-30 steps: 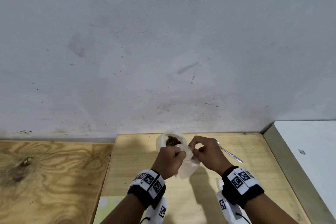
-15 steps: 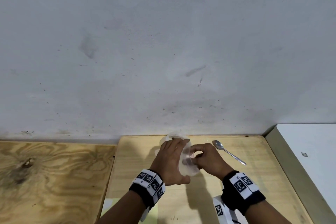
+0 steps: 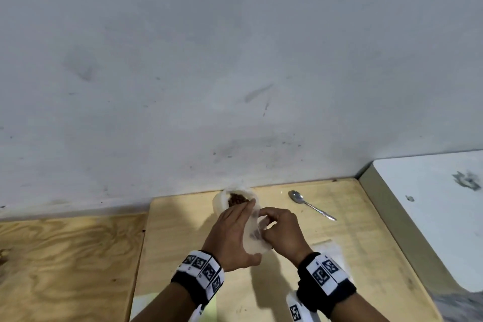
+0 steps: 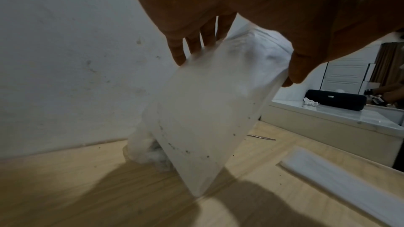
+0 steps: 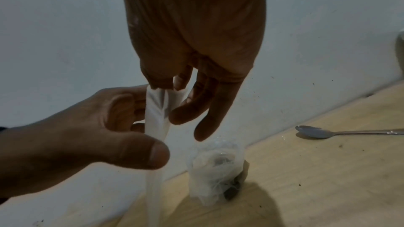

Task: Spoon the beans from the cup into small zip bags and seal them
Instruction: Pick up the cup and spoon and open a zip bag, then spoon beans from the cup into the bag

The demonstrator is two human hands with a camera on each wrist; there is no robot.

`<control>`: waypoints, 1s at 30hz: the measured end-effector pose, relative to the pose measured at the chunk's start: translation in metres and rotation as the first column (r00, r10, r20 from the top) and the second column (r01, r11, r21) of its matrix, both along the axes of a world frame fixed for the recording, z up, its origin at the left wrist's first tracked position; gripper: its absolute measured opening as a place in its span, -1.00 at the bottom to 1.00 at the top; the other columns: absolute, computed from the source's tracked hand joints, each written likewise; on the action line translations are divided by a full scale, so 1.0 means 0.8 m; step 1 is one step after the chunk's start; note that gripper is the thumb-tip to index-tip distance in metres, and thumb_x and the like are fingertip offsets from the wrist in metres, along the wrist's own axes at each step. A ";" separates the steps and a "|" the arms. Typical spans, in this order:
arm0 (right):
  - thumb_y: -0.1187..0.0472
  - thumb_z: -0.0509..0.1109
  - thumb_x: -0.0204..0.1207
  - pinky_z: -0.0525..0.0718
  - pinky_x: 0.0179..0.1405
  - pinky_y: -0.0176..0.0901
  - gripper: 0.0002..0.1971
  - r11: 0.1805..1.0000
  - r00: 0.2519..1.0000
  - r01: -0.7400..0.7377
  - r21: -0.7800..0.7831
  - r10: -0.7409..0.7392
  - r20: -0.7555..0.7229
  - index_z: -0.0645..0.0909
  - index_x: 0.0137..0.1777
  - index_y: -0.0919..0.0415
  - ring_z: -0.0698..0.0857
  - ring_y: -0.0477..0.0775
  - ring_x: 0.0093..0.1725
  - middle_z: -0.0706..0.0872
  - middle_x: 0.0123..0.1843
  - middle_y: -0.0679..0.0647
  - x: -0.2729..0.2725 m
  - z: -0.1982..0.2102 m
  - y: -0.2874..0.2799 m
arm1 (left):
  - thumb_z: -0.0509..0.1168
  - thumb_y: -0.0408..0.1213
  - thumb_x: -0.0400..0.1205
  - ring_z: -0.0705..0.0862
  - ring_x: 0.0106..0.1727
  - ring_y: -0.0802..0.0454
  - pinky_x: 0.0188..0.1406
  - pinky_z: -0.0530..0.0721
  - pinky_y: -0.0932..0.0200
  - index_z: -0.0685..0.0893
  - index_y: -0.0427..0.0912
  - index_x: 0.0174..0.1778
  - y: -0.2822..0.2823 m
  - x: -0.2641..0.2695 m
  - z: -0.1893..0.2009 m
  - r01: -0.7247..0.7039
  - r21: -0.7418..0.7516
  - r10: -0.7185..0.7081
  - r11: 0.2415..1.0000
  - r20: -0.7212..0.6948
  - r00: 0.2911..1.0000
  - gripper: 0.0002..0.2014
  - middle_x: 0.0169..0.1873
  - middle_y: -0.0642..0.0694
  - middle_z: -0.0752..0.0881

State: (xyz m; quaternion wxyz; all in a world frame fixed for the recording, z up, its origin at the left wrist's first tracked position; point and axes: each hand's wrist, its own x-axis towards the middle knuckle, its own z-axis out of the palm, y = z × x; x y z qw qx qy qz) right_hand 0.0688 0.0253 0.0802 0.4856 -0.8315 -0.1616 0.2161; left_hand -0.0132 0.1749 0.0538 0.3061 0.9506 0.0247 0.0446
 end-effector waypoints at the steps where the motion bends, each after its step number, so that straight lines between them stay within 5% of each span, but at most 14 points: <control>1: 0.47 0.49 0.23 0.56 -0.49 -0.33 -0.63 1.000 1.000 -0.002 -0.006 0.003 0.021 0.84 -0.08 0.03 0.59 -0.25 -0.53 0.70 -0.47 -0.13 0.003 0.000 -0.001 | 0.46 0.29 0.14 0.24 0.60 0.19 0.56 0.32 0.15 0.17 0.01 0.67 -0.005 0.005 -0.004 -0.015 -0.002 0.015 1.000 0.001 1.000 0.16 0.58 0.14 0.31; 6: 0.48 0.46 0.31 0.65 -0.59 -0.19 -0.70 0.999 0.995 -0.032 0.033 0.035 -0.095 0.83 -0.08 0.12 0.66 -0.07 -0.56 0.73 -0.43 -0.05 0.039 -0.016 -0.023 | 0.42 0.24 0.16 0.41 0.50 0.12 0.35 0.56 0.11 0.31 0.00 0.60 -0.029 0.037 -0.019 -0.089 -0.007 0.088 0.996 -0.095 0.992 0.03 0.47 0.13 0.46; 10: 0.39 0.52 0.44 0.51 -0.63 -0.31 -0.89 1.000 0.972 -0.011 0.025 0.016 -0.234 0.78 -0.25 0.19 0.63 -0.10 -0.59 0.73 -0.39 -0.03 0.099 -0.038 -0.063 | 0.48 0.27 0.16 0.50 0.42 0.05 0.30 0.55 0.16 0.34 0.05 0.58 -0.028 0.057 -0.019 -0.235 -0.024 0.225 0.972 -0.203 0.953 0.03 0.44 0.11 0.51; 13: 0.26 0.55 0.39 0.62 -0.31 -0.25 -0.93 0.983 0.988 0.102 -0.151 -0.118 -0.100 0.77 -0.27 0.09 0.68 -0.19 -0.44 0.78 -0.33 -0.11 0.161 -0.076 -0.107 | 0.59 0.25 0.15 0.55 0.33 0.03 0.28 0.55 0.14 0.41 0.02 0.57 -0.013 0.058 -0.017 -0.337 -0.019 0.318 0.941 -0.286 0.904 0.04 0.40 0.04 0.58; 15: 0.11 0.58 0.37 0.65 -0.07 -0.20 -0.91 0.943 0.990 0.125 -0.310 -0.139 -0.025 0.77 -0.15 0.02 0.77 -0.05 -0.16 0.81 -0.19 -0.12 0.196 -0.101 -0.137 | 0.65 0.22 0.09 0.58 0.24 0.04 0.19 0.58 0.12 0.46 0.01 0.53 0.000 0.054 -0.020 -0.412 -0.054 0.375 0.910 -0.321 0.870 0.05 0.33 0.00 0.63; 18: 0.01 0.56 0.36 0.58 -0.03 -0.23 -0.73 0.878 0.987 0.122 -0.464 -0.156 -0.036 0.72 0.06 -0.04 0.75 0.11 0.05 0.75 0.00 -0.05 0.228 -0.125 -0.166 | 0.70 0.17 0.04 0.57 0.21 0.03 0.13 0.55 0.12 0.51 -0.01 0.48 0.018 0.046 -0.030 -0.504 -0.083 0.443 0.860 -0.368 0.817 0.05 0.33 -0.03 0.62; 24: 0.01 0.44 0.33 0.57 -0.16 -0.21 -0.93 0.772 0.995 0.072 -0.632 -0.100 -0.008 0.65 -0.22 -0.07 0.66 0.02 -0.16 0.65 -0.13 -0.12 0.241 -0.148 -0.176 | 0.73 0.07 0.05 0.54 0.20 0.08 0.10 0.54 0.15 0.50 0.07 0.46 0.041 0.041 -0.043 -0.556 -0.115 0.465 0.823 -0.425 0.776 0.01 0.32 0.05 0.55; 30: 0.01 0.30 0.38 0.52 -0.37 -0.22 -0.89 0.690 0.998 -0.006 -0.724 0.048 0.037 0.58 -0.32 -0.03 0.58 -0.13 -0.32 0.64 -0.20 -0.09 0.243 -0.159 -0.171 | 0.73 0.04 0.02 0.51 0.25 0.11 0.12 0.54 0.20 0.49 0.10 0.47 0.058 0.047 -0.053 -0.528 -0.168 0.402 0.833 -0.472 0.784 0.04 0.33 0.12 0.49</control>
